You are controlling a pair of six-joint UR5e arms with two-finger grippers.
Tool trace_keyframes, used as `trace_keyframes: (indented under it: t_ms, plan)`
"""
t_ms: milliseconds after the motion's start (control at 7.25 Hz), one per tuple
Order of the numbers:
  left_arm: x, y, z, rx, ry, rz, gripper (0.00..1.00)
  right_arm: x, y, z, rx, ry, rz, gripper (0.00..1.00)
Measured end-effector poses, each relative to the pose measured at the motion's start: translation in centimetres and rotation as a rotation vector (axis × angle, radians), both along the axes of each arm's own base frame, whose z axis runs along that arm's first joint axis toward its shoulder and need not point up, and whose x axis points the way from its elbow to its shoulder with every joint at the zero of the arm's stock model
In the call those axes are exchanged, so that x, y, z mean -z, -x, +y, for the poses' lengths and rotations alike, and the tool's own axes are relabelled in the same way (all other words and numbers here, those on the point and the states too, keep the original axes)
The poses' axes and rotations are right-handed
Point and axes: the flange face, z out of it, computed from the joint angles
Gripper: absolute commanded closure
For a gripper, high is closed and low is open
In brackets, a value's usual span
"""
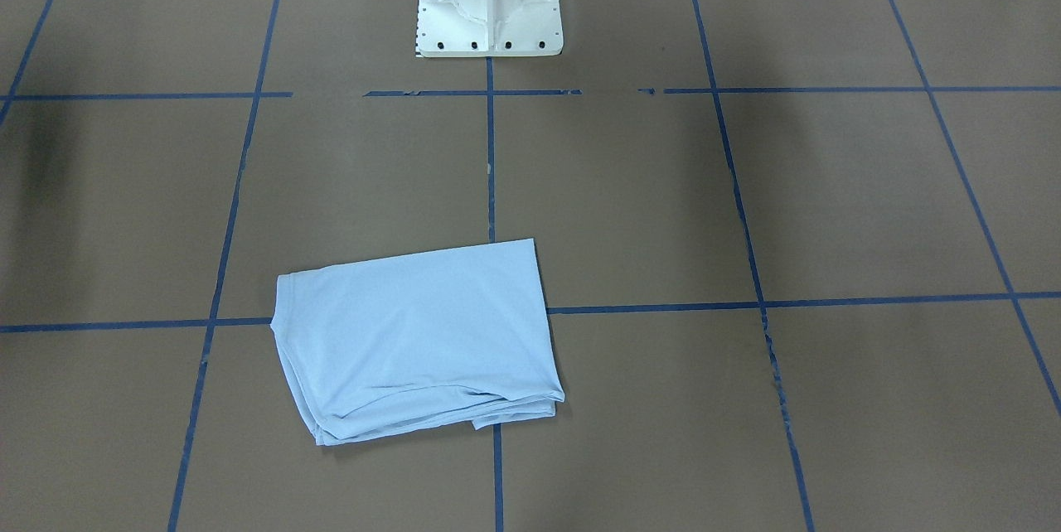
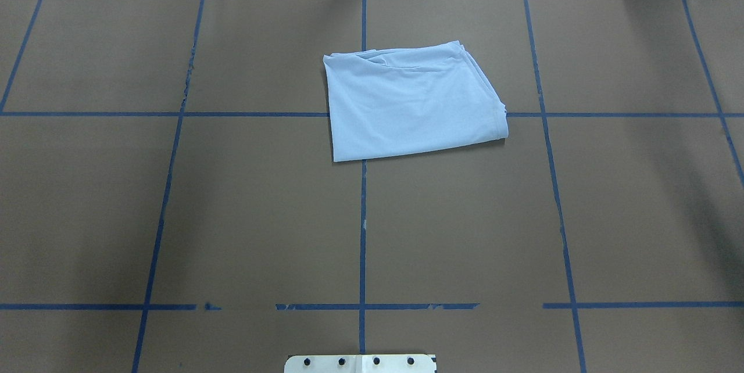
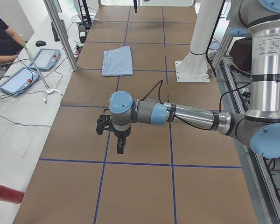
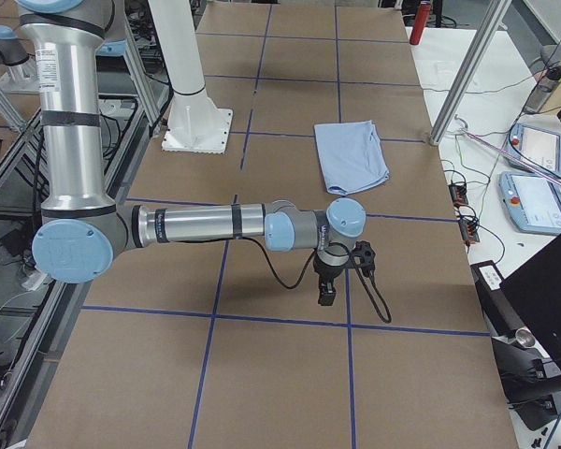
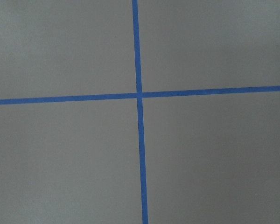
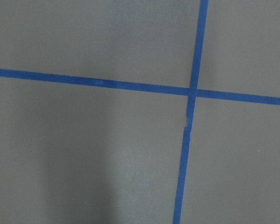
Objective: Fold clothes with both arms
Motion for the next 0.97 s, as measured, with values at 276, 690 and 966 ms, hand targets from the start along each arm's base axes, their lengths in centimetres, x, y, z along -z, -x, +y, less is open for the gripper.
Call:
trace_keyframes:
  t_ms: [276,690,966]
  plan:
    - [-0.4,-0.1,0.2,-0.046,-0.032,0.003,0.00,-0.4,0.5,0.1,0.003,0.014,-0.004,0.00]
    - [-1.2,-0.4,0.4,-0.114,-0.079,-0.009,0.00,-0.1,0.5,0.3,0.002,0.007,-0.015,0.00]
    - [-0.9,-0.5,-0.3,-0.123,-0.096,-0.009,0.00,0.8,0.2,0.5,-0.006,-0.011,-0.018,0.00]
